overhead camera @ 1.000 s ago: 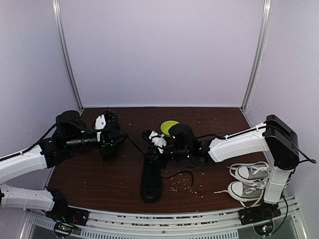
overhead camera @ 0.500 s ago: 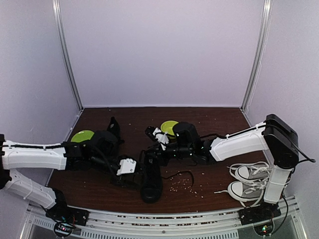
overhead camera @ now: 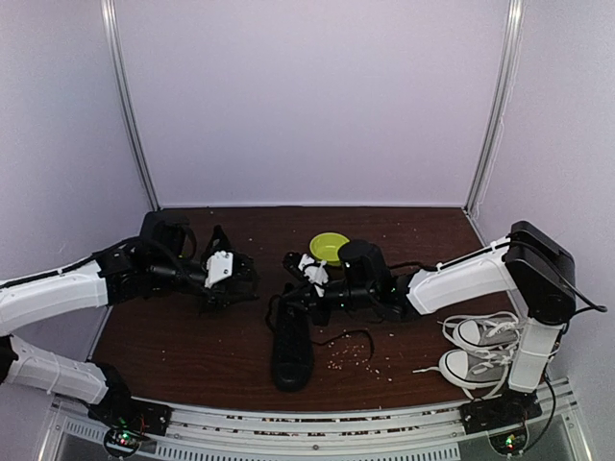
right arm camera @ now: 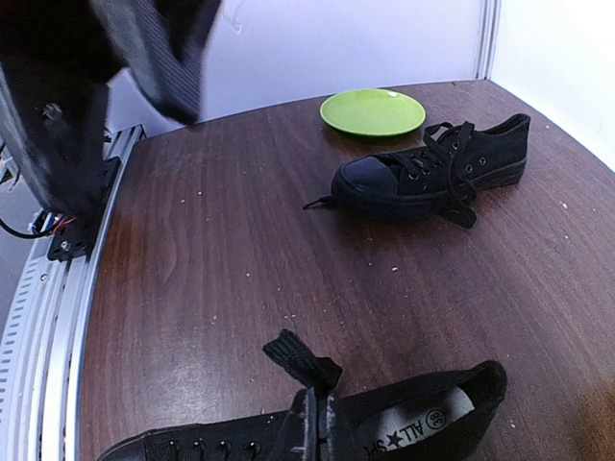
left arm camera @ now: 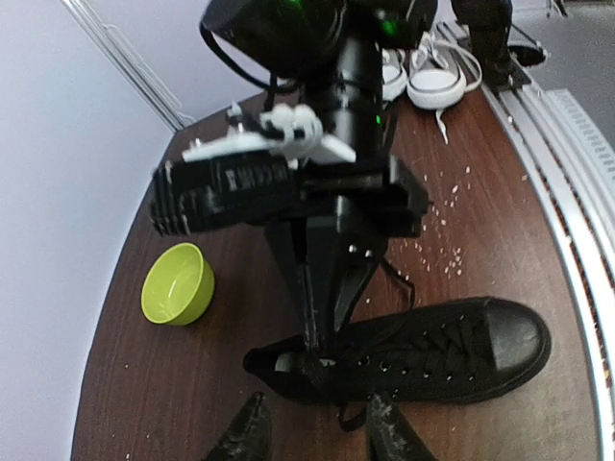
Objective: Tie the shoes
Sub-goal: Pass from the left arm to the right, then pass from the right arm to the left
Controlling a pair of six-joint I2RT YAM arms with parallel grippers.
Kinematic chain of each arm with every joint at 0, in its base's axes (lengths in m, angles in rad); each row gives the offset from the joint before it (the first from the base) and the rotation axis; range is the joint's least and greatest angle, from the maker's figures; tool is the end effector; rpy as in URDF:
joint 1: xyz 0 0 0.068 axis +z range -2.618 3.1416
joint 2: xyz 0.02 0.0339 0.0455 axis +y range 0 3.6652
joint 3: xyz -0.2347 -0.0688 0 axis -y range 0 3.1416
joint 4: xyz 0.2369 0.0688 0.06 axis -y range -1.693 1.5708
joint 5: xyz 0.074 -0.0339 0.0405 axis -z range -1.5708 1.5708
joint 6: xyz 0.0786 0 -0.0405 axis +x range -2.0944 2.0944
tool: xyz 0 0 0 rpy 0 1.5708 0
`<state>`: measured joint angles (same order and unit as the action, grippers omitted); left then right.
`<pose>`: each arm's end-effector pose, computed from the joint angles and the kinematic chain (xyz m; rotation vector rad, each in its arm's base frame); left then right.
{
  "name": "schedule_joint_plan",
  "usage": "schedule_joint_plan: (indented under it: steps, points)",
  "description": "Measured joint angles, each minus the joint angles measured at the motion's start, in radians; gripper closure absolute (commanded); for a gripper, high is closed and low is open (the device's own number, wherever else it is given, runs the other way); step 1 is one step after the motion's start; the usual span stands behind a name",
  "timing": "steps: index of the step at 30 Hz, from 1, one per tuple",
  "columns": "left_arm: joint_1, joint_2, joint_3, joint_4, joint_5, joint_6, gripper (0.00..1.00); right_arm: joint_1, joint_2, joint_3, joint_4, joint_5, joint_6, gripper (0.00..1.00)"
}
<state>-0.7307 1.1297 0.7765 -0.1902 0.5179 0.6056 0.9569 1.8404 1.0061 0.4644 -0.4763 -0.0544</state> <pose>0.1860 -0.2189 0.2265 1.5269 1.4347 -0.6209 0.2126 0.3642 0.1525 -1.2720 1.6043 1.0444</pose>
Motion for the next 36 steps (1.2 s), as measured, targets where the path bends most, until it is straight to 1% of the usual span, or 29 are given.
schedule_joint_plan:
  steps: [3, 6, 11, 16, 19, 24, 28, 29, 31, 32, 34, 35, 36]
  points:
    - [0.018, 0.116, 0.043, -0.022, 0.007, 0.084, 0.64, 0.0, 0.0, 0.0, 0.004, -0.003, -0.011, 1.0]
    - [0.018, 0.213, 0.05, -0.024, 0.025, 0.128, 0.66, -0.001, 0.0, 0.0, 0.004, -0.005, -0.023, 1.0]
    - [0.018, 0.299, 0.087, -0.024, 0.028, 0.178, 0.75, -0.001, 0.0, -0.001, 0.008, -0.007, -0.03, 1.0]
    - [0.018, 0.335, 0.113, -0.011, 0.032, 0.212, 0.8, -0.001, 0.0, -0.003, 0.011, -0.01, -0.044, 1.0]
    - [0.018, 0.347, 0.113, 0.003, 0.037, 0.216, 0.79, -0.001, 0.0, -0.003, 0.011, -0.014, -0.049, 1.0]
    - [0.018, 0.348, 0.113, 0.026, 0.03, 0.215, 0.7, -0.001, 0.0, -0.003, 0.011, -0.017, -0.054, 1.0]
    - [0.018, 0.327, 0.111, 0.027, 0.025, 0.215, 0.69, -0.001, 0.0, -0.003, 0.011, -0.018, -0.055, 1.0]
    - [0.018, 0.323, 0.111, 0.027, 0.025, 0.215, 0.7, -0.001, 0.0, -0.003, 0.011, -0.018, -0.055, 1.0]
    - [0.018, 0.323, 0.111, 0.029, 0.024, 0.214, 0.75, -0.001, 0.0, -0.003, 0.011, -0.018, -0.055, 1.0]
    - [0.018, 0.325, 0.111, 0.028, 0.022, 0.211, 0.8, -0.001, 0.0, -0.003, 0.011, -0.018, -0.055, 1.0]
    - [0.018, 0.334, 0.111, 0.029, 0.017, 0.204, 0.92, -0.001, 0.0, -0.003, 0.011, -0.018, -0.055, 1.0]
    - [0.018, 0.34, 0.113, 0.029, 0.016, 0.2, 1.0, -0.001, 0.0, -0.003, 0.011, -0.017, -0.055, 1.0]
    - [0.018, 0.348, 0.114, 0.027, 0.014, 0.193, 1.0, -0.001, 0.0, -0.003, 0.011, -0.017, -0.055, 1.0]
